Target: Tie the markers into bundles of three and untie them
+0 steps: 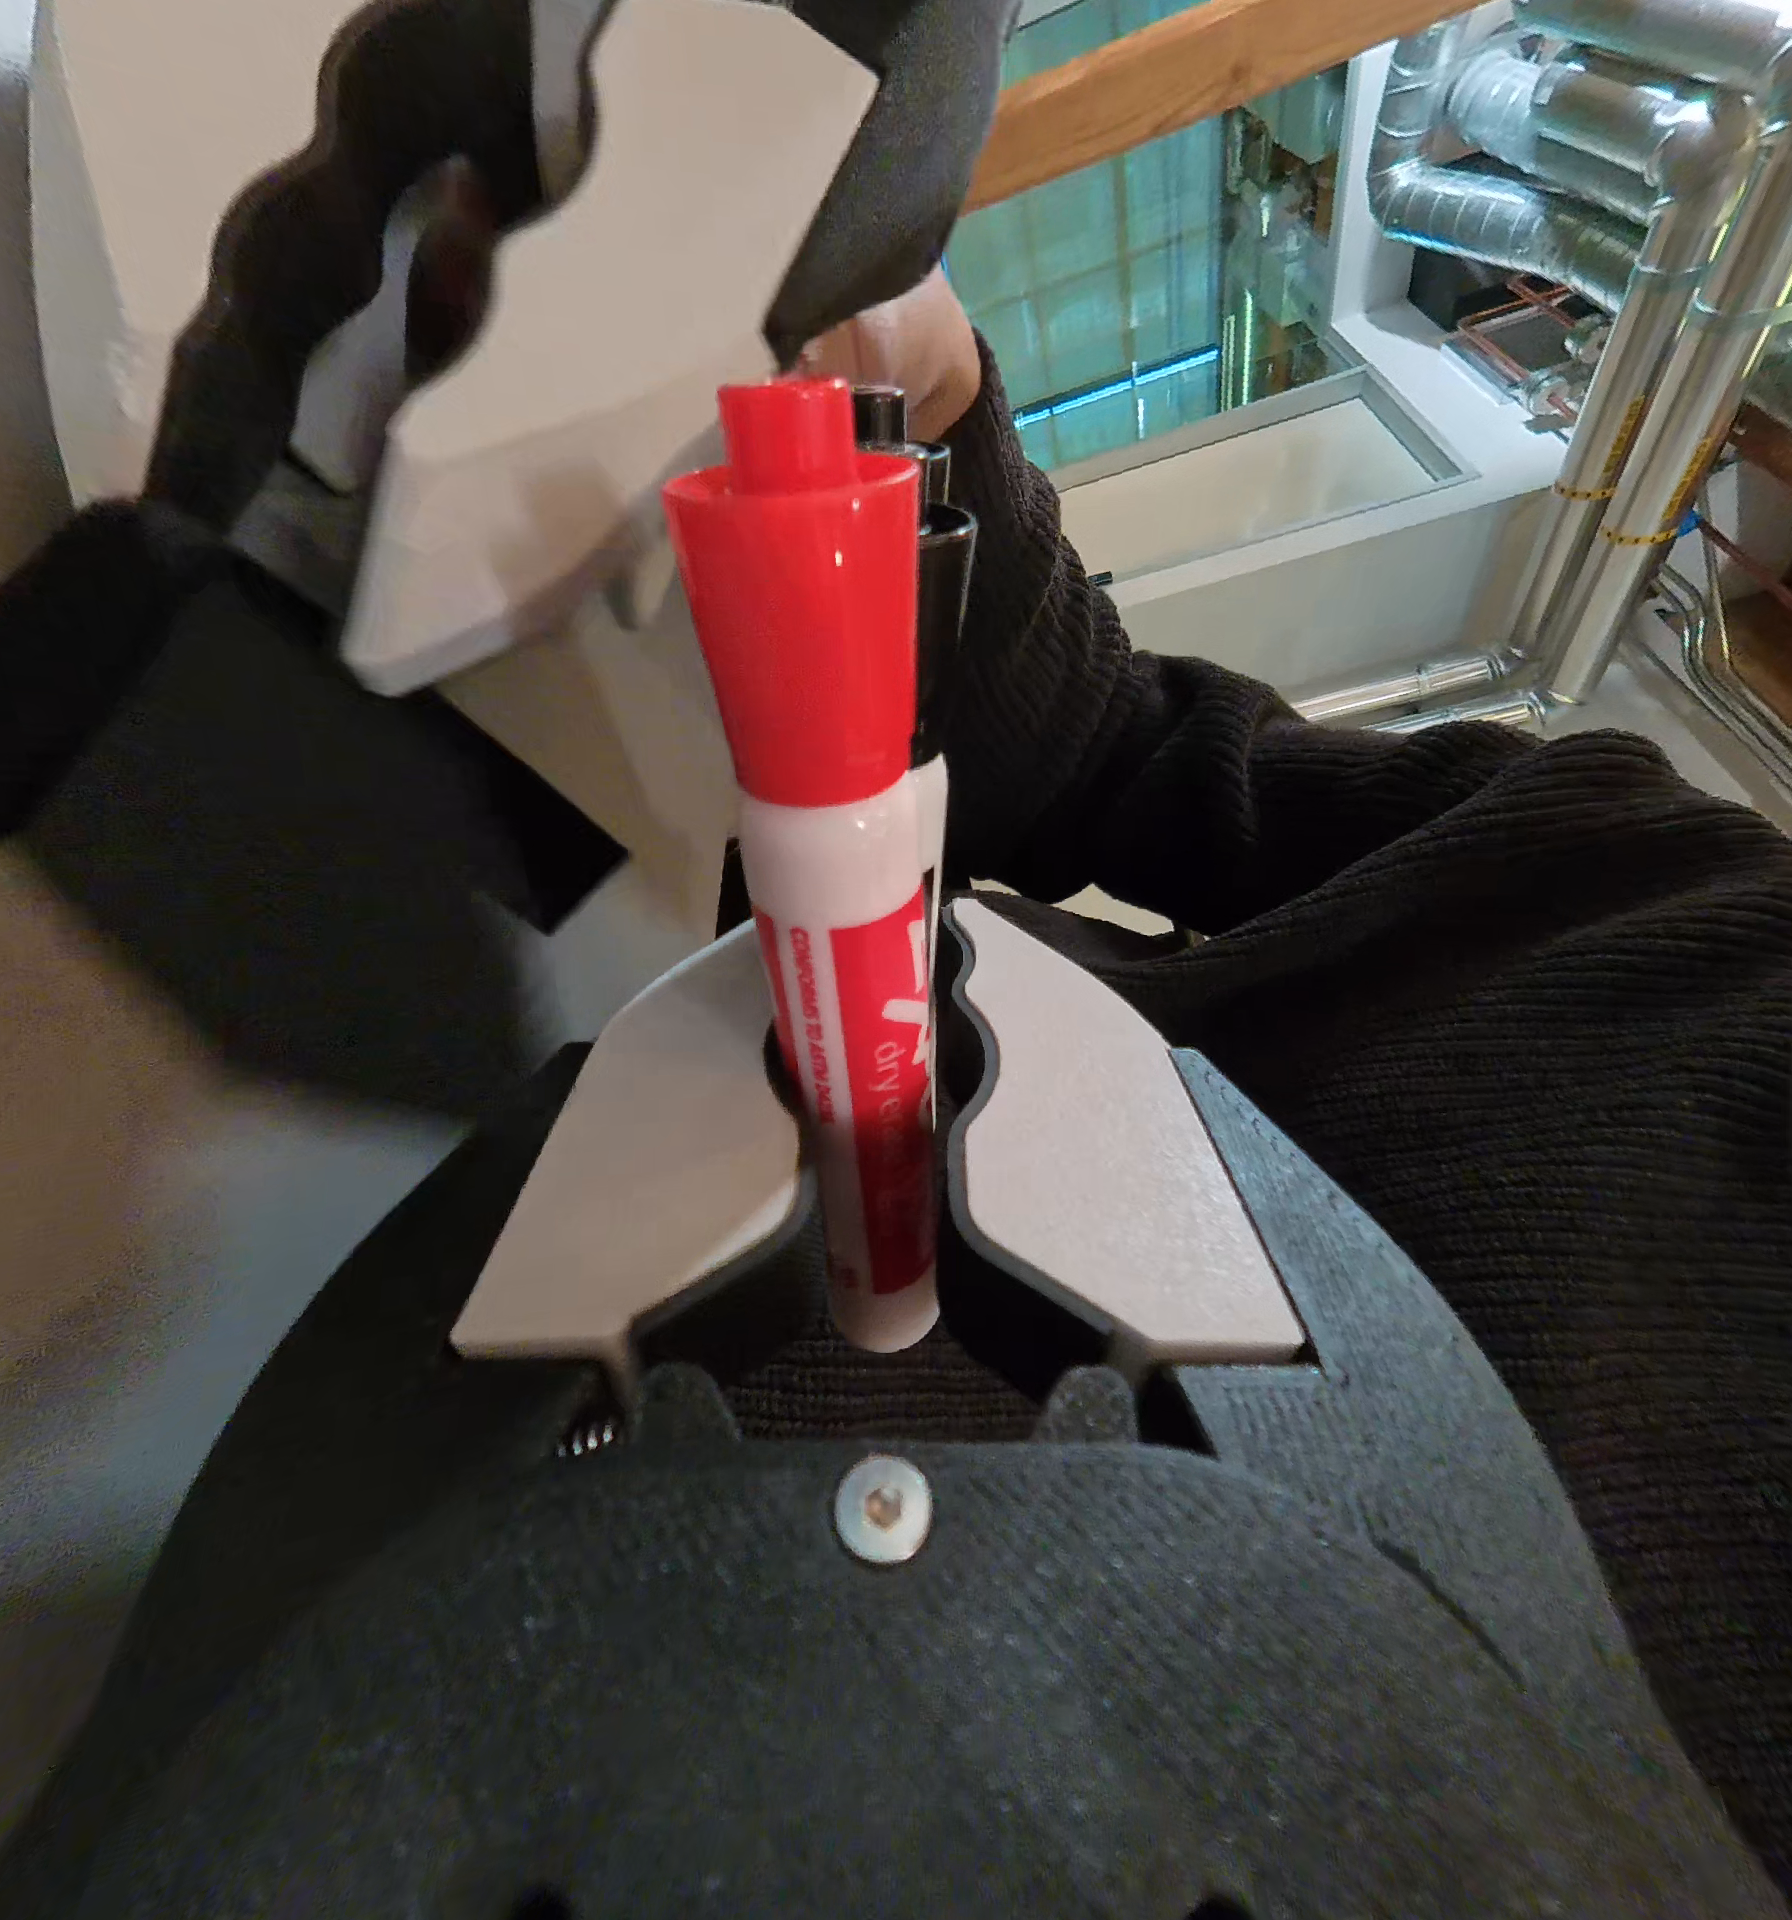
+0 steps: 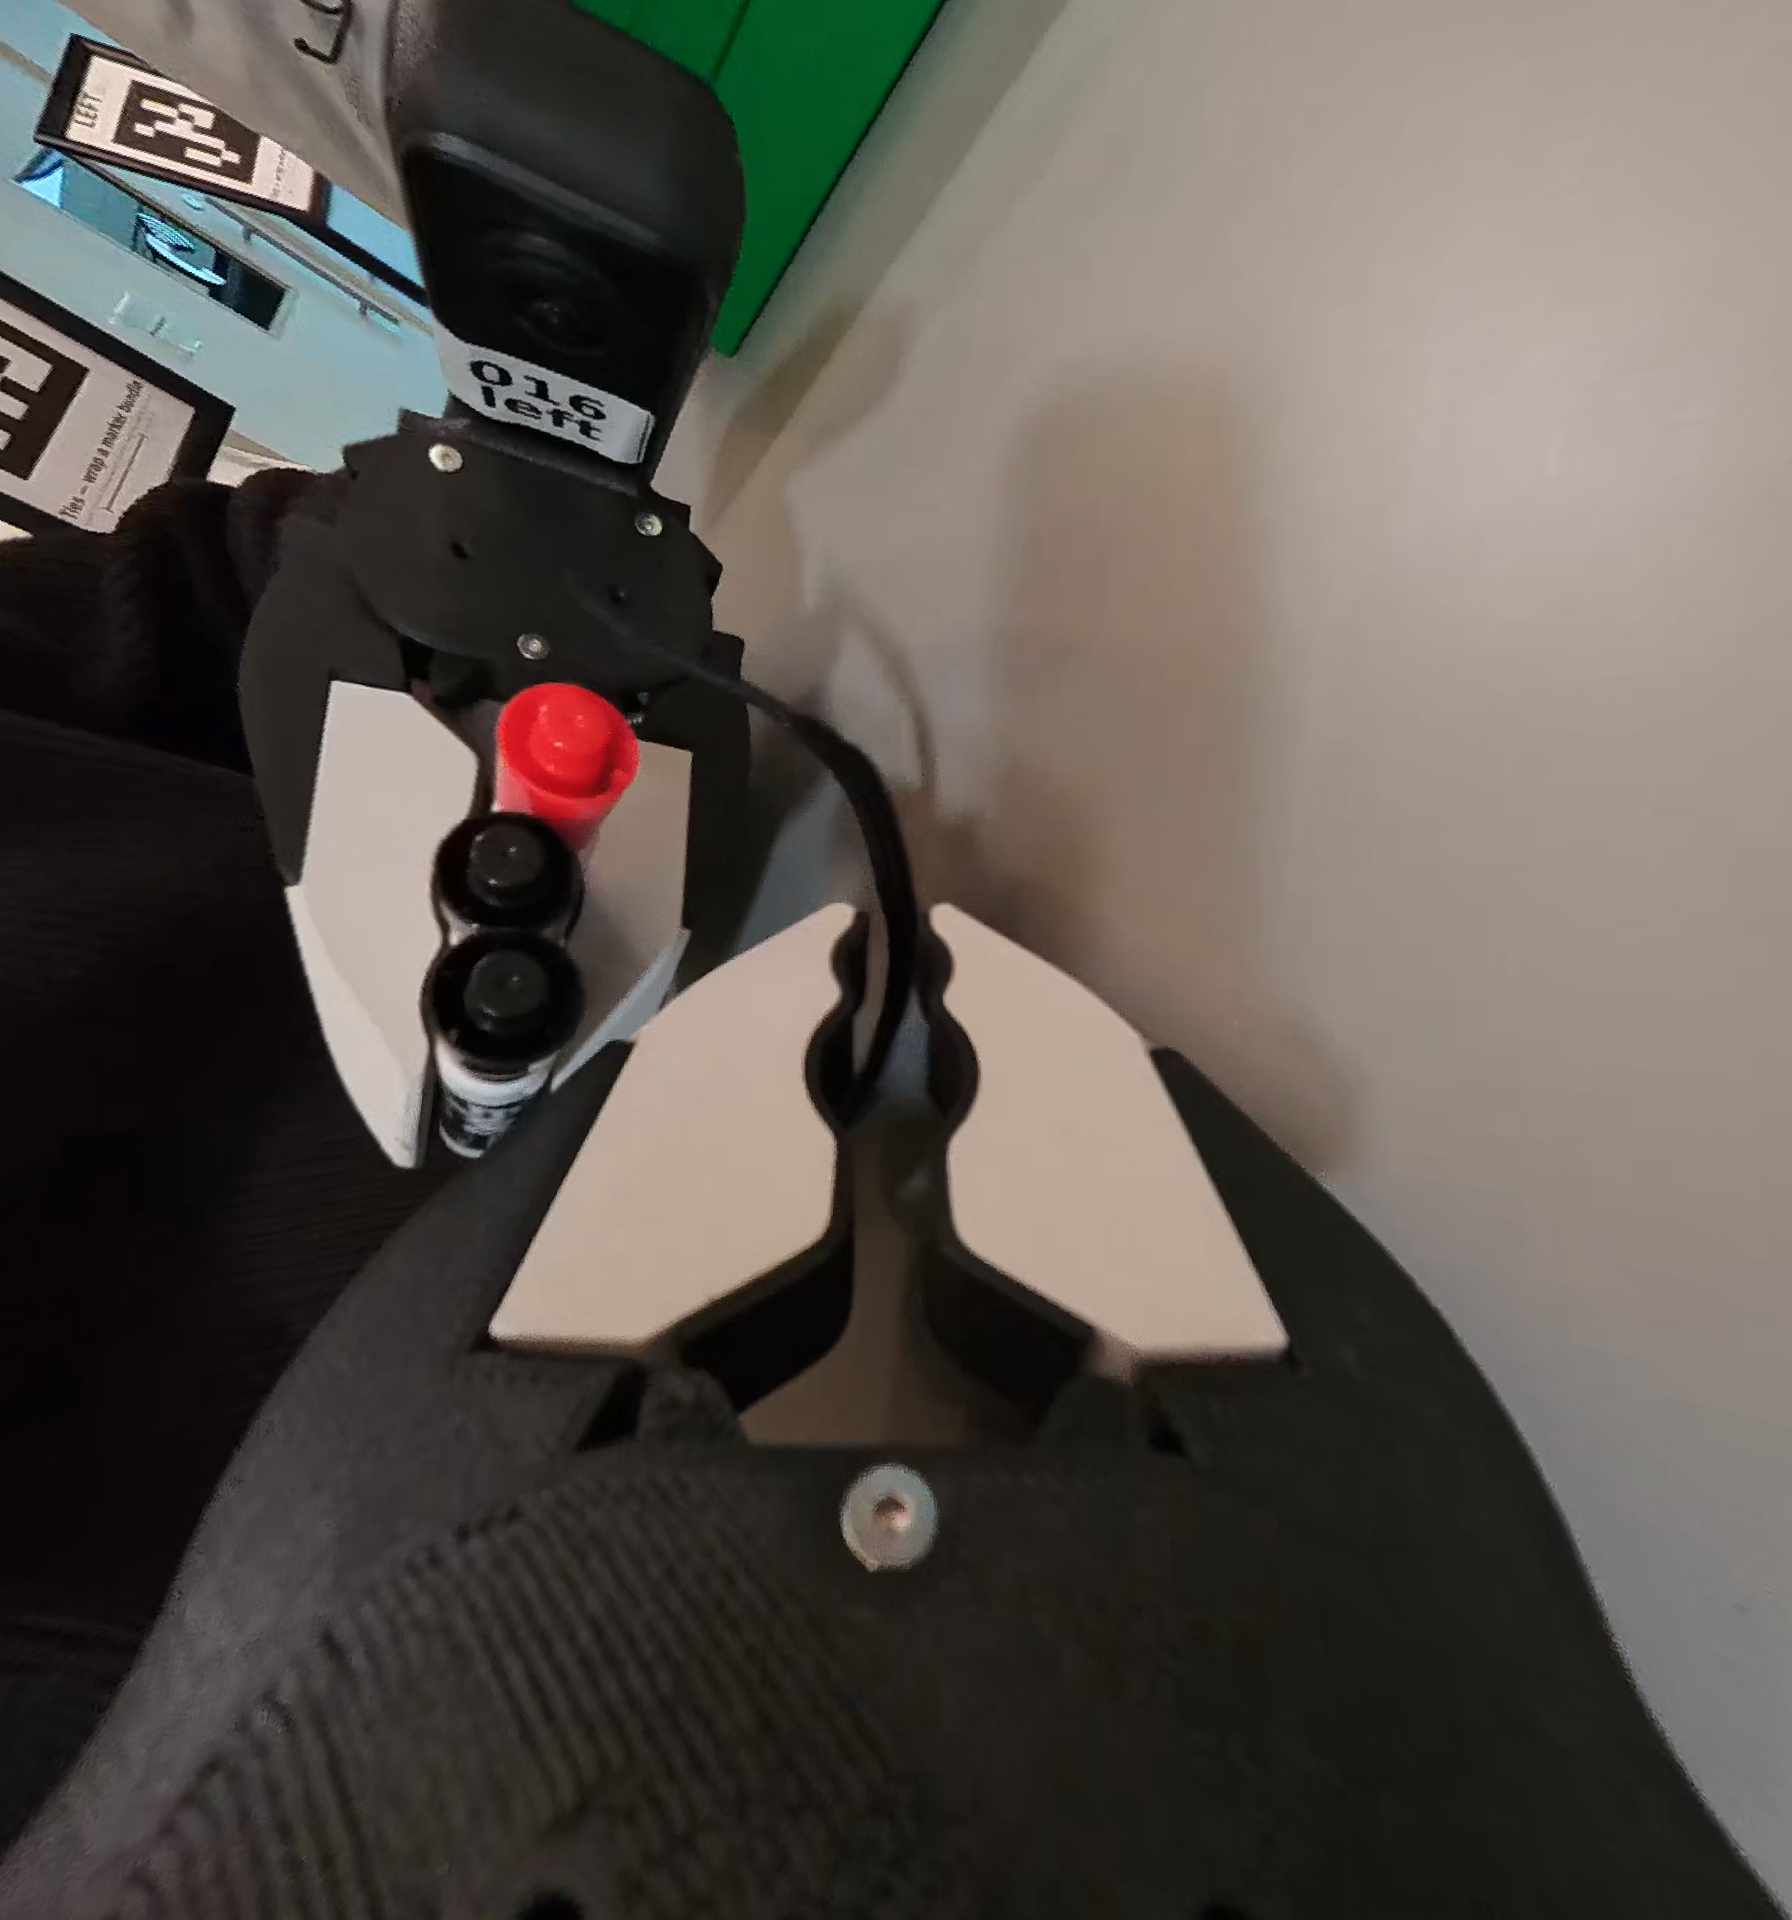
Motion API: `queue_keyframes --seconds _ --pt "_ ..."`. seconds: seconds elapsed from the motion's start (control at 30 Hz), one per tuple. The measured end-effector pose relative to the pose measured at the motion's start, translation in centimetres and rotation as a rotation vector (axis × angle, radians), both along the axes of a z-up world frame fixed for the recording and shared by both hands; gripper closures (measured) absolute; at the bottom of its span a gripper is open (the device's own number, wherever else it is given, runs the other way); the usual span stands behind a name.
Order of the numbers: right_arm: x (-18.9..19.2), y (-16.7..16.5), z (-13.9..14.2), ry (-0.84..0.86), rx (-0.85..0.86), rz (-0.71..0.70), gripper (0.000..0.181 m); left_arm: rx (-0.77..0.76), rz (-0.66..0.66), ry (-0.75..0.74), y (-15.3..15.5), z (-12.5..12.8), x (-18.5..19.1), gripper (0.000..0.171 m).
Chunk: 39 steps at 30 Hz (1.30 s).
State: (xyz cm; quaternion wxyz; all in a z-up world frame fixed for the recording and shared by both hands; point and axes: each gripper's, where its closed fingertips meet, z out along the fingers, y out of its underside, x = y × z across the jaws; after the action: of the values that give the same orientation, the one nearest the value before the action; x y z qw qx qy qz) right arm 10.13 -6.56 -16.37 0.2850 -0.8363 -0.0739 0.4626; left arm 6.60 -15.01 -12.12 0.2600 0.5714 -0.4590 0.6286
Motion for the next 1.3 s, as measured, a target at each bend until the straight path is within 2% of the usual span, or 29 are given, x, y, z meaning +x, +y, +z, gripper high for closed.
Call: queue_keyframes --seconds 0.07,0.2,0.53,0.9,1.07,1.3 --pt "0.2 -0.3 0.3 -0.014 0.022 0.006 0.159 0.003 0.000 -0.002 0.0 0.0 0.0 0.153" --pt "0.9 -0.4 0.3 -0.068 0.037 -0.012 0.150 0.008 0.000 0.007 0.0 -0.3 0.0 0.153" --pt "1.9 0.1 1.7 -0.046 0.100 -0.102 0.150 0.010 -0.001 0.010 0.1 -0.3 0.0 0.152" --pt "-0.6 0.2 0.5 -0.079 0.076 -0.021 0.149 -0.015 -0.010 -0.003 -0.1 0.3 -0.2 0.152" --pt "1.0 0.2 0.9 -0.088 0.091 -0.074 0.146 -0.006 0.017 -0.005 0.5 0.4 0.1 0.153" --pt "4.3 1.5 3.1 -0.109 0.213 -0.247 0.147 0.000 0.064 0.058 1.9 -0.5 0.4 0.153"
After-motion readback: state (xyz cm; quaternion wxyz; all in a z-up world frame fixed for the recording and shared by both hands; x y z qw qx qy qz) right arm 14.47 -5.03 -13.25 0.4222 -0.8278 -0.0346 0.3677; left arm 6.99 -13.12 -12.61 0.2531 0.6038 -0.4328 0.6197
